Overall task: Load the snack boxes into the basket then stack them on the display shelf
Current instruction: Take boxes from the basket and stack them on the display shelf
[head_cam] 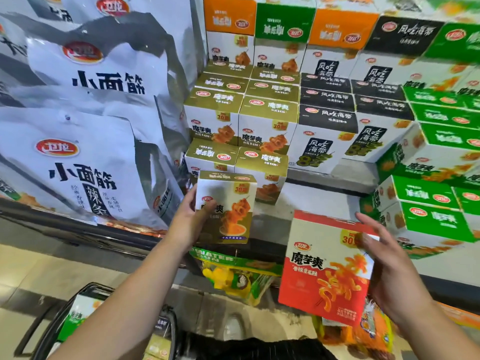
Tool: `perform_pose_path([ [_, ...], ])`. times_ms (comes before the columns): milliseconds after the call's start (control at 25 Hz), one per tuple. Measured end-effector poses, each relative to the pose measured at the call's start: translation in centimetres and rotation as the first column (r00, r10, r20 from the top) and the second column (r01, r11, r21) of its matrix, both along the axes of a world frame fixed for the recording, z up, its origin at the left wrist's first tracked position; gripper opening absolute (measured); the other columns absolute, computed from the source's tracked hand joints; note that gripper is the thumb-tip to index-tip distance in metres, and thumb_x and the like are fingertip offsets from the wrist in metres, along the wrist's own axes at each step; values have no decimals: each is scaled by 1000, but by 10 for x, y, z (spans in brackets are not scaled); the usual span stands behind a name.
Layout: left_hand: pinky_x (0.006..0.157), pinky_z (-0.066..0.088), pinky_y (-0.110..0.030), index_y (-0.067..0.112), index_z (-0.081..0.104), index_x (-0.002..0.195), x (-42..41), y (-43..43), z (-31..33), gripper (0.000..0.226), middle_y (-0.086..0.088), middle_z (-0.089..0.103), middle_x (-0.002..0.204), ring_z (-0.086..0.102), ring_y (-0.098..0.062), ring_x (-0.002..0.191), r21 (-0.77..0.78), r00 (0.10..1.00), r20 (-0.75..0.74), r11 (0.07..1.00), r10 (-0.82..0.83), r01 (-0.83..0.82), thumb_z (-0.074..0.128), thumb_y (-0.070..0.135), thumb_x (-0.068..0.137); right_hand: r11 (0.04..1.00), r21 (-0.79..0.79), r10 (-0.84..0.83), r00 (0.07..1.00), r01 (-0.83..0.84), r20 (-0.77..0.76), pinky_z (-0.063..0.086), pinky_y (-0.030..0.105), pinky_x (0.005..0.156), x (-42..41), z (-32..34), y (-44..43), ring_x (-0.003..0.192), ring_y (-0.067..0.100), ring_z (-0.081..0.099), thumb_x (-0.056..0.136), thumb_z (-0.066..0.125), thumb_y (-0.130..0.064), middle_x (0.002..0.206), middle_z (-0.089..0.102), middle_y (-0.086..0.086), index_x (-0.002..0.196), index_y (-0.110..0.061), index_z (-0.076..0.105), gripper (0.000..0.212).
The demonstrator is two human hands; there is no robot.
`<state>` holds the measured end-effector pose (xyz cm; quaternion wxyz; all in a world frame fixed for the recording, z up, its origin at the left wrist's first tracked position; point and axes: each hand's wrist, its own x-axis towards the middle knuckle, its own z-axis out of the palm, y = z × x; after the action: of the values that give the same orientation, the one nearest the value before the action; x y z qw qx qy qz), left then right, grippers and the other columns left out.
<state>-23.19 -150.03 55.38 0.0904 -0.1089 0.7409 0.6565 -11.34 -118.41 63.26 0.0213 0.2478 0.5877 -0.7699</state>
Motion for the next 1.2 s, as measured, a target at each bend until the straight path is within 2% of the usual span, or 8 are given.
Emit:
perform_pose_path([
  [120,64,51,-12,28,46,141,-2,-4,-7,65,-3,67,116,65,-13,101,-47,999,-45,999,-5,3,71,36,82,999,3,37,999,-37,24,60,44,66,-6,1,6,91,32,72,78,58,-23,108,73,10,125,-30,60,48],
  [280,72,48,-8,33,42,145,-2,-7,-19,62,3,64,125,60,-11,110,-115,994,-111,993,14,-27,69,27,90,997,24,70,997,-71,41,57,46,69,-12,-1,7,89,32,72,78,57,-21,108,73,10,125,-29,60,48],
  [440,103,48,-42,39,42,143,-6,-11,-30,57,3,57,137,51,-21,128,-198,988,-134,975,73,-98,66,30,91,995,47,90,994,-93,64,53,52,78,-16,-6,5,93,37,70,77,58,-22,114,71,11,125,-30,60,49],
  [520,108,40,-41,35,41,144,-4,-7,-32,52,3,53,141,46,-20,132,-276,975,-184,945,128,-176,60,30,95,993,51,102,992,-106,78,53,53,77,-16,-8,2,96,38,68,76,59,-22,117,69,12,125,-31,61,49],
  [600,109,38,-40,29,35,147,-1,2,-30,52,0,47,147,43,-23,134,-317,953,-261,918,156,-237,54,28,99,993,28,111,991,-113,79,54,52,77,-16,-9,0,96,38,68,76,59,-21,119,67,13,125,-30,61,49],
  [760,101,43,-59,23,28,145,3,21,-31,55,-22,37,147,43,-41,130,-479,874,-479,811,81,-337,48,39,96,991,18,130,988,-132,88,53,53,80,-14,-12,-1,93,36,69,75,60,-21,118,67,15,125,-29,61,51],
  [960,97,38,-61,30,21,144,6,46,-26,106,-21,23,152,39,-46,128,-799,933,-358,504,42,-329,45,90,61,993,17,116,990,-118,85,50,57,82,-13,-14,1,93,37,67,74,60,-20,117,68,15,126,-28,61,53],
  [1200,100,38,-61,31,18,140,-1,58,-25,107,-22,15,155,32,-46,133,-798,934,-349,500,73,-337,74,72,58,994,3,106,991,-107,79,51,55,81,-11,-16,8,94,36,67,75,60,-18,119,65,16,126,-26,61,52],
])
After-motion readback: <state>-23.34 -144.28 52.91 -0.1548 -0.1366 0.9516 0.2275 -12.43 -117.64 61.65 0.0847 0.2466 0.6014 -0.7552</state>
